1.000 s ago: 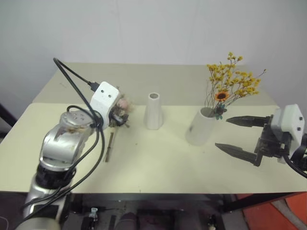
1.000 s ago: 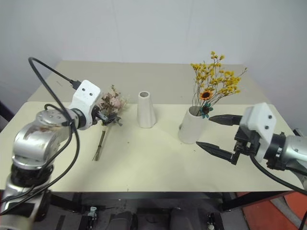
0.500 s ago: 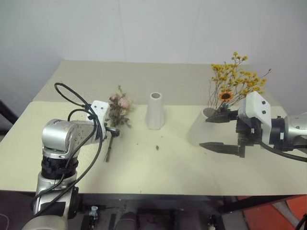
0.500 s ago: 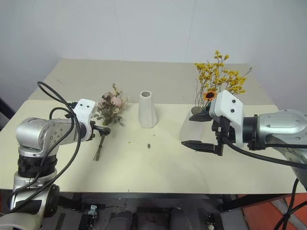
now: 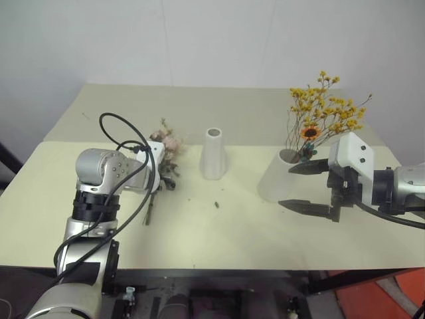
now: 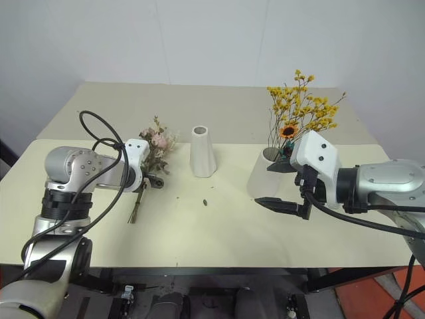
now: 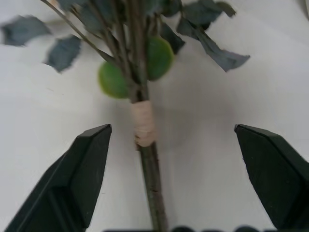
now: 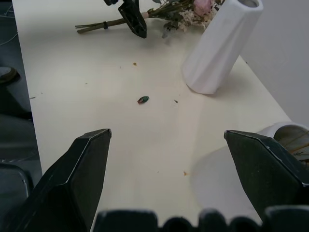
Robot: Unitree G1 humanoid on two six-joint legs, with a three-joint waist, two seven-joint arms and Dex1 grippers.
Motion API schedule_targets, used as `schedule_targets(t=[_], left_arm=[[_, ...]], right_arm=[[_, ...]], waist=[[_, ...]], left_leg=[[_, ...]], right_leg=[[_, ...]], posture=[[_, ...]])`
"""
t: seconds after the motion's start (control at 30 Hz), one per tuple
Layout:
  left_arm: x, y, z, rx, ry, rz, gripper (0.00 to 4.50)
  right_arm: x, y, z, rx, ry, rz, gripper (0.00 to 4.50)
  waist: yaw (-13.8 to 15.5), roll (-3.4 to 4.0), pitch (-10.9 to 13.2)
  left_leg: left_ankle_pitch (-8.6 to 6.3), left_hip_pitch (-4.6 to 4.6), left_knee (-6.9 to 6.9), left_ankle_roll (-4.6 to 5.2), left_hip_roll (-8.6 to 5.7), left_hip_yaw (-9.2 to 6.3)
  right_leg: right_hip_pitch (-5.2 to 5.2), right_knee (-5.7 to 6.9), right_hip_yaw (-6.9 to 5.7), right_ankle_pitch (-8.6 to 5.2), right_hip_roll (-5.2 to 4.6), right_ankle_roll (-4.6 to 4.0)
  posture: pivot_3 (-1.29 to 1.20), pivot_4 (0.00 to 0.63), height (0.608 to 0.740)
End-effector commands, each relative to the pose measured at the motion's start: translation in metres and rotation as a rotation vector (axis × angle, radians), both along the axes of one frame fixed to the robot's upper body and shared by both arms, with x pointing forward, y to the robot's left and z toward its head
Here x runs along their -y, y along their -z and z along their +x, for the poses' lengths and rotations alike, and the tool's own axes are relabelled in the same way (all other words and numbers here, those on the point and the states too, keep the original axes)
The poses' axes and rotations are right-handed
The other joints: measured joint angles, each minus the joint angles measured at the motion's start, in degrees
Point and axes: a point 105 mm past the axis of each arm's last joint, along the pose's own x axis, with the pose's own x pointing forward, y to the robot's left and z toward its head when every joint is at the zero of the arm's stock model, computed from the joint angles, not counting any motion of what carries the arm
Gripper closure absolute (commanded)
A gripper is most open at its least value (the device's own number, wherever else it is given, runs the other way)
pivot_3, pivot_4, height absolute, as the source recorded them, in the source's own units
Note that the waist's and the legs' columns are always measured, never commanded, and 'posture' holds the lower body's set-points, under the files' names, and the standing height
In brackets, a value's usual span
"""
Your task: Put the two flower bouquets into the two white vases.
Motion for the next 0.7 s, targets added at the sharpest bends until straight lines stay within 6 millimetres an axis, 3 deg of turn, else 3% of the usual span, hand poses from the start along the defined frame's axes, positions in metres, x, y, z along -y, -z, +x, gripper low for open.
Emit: schedule_targets(t=[0.03, 0.33, 0.53, 0.7], left_arm=[[0.002, -0.013, 0.007, 0.036, -0.040, -0.005, 1.44], [-0.003, -0.012, 0.013, 0.030, -0.110, 0.030, 4.29], [-0.031, -0.042, 0.029, 0.234, -0.335, 0.004, 4.40], [-0.051, -0.105, 0.043, 0.674, -0.425, 0.085, 4.40]], right_arm=[[0.003, -0.009, -0.001, 0.047, 0.032, -0.001, 0.00], [0.003, -0.006, 0.001, 0.044, 0.049, 0.008, 0.00], [0.003, -0.005, 0.001, 0.047, 0.051, 0.014, 0.00], [0.002, -0.006, 0.002, 0.068, 0.051, 0.015, 0.00]], waist=[[0.0, -0.01, 0.0], [0.0, -0.01, 0.0], [0.0, -0.02, 0.0], [0.1, -0.02, 0.0]], left_leg=[[0.00, 0.00, 0.00, 0.00, 0.00, 0.00], [0.00, -0.01, 0.00, 0.00, -0.02, 0.00], [0.00, -0.04, 0.00, -0.01, -0.02, -0.01], [-0.01, -0.07, -0.01, -0.02, -0.02, -0.01]], right_leg=[[0.01, 0.00, -0.01, 0.00, 0.00, 0.00], [0.01, -0.02, 0.00, 0.00, 0.00, 0.00], [0.01, -0.05, -0.02, 0.01, -0.01, 0.00], [-0.01, -0.05, -0.01, 0.04, -0.01, -0.05]], posture=[[0.00, 0.150, 0.740], [0.00, 0.150, 0.740], [0.00, 0.150, 0.740], [0.00, 0.150, 0.740]])
